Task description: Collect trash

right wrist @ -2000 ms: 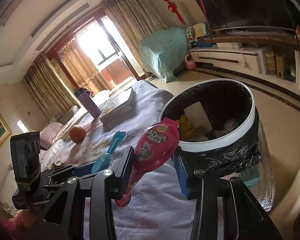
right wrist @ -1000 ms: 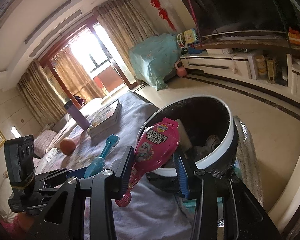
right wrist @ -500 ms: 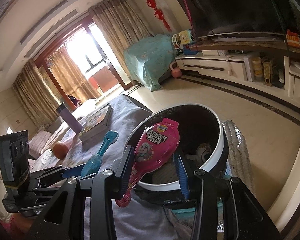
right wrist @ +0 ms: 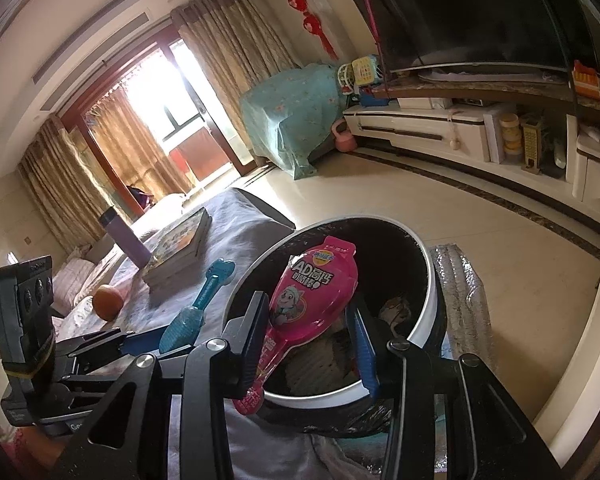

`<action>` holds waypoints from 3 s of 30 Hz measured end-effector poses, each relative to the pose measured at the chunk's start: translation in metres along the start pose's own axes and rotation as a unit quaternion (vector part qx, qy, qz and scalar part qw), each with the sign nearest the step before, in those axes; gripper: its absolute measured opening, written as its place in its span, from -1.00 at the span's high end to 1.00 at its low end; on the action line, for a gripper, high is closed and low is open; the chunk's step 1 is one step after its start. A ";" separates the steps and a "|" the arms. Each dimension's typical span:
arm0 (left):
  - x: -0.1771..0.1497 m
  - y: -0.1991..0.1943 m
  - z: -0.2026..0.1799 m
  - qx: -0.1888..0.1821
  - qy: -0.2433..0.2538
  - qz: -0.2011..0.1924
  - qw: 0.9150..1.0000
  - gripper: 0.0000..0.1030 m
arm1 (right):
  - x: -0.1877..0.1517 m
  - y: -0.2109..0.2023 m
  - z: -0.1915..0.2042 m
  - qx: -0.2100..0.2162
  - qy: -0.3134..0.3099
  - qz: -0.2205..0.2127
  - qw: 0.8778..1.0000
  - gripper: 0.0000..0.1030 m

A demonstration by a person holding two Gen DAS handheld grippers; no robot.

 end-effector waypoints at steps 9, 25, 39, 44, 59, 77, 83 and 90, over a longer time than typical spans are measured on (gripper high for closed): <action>0.008 0.013 0.003 0.001 0.000 0.005 1.000 0.13 | 0.006 0.009 -0.005 -0.010 -0.005 0.007 1.000 0.25; 0.021 0.036 -0.001 -0.005 0.003 0.022 1.000 0.06 | 0.008 0.002 -0.006 -0.011 0.002 -0.002 1.000 0.26; -0.004 0.007 0.006 -0.001 -0.037 0.000 0.999 -0.21 | -0.007 -0.025 -0.003 0.006 0.030 -0.022 0.999 -0.10; -0.038 -0.017 0.012 -0.002 -0.074 -0.012 0.997 -0.25 | -0.024 -0.029 0.007 0.017 0.033 -0.020 0.999 -0.67; -0.134 -0.097 0.018 0.022 -0.139 -0.048 0.989 -0.38 | -0.081 -0.043 0.037 0.024 0.038 -0.013 0.999 -0.88; -0.175 -0.212 -0.031 0.169 -0.076 -0.172 0.967 -0.99 | -0.115 -0.116 0.105 -0.038 -0.116 -0.175 0.977 -1.00; -0.197 -0.214 -0.045 0.186 -0.089 -0.174 0.963 -0.99 | -0.130 -0.107 0.092 -0.050 -0.105 -0.173 0.978 -1.00; -0.203 -0.208 -0.058 0.211 -0.082 -0.167 0.960 -0.99 | -0.141 -0.111 0.085 -0.060 -0.107 -0.176 0.977 -1.00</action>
Point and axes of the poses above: each gripper's, at about its wrist camera, not at the fingertips, and y roughly the way its jaws point, z to its left, x to its top, the point moved 2 cm from there along y, roughly the way its jaws point, and after that the axes turned 15 degrees about y, right-handed, at the moved point
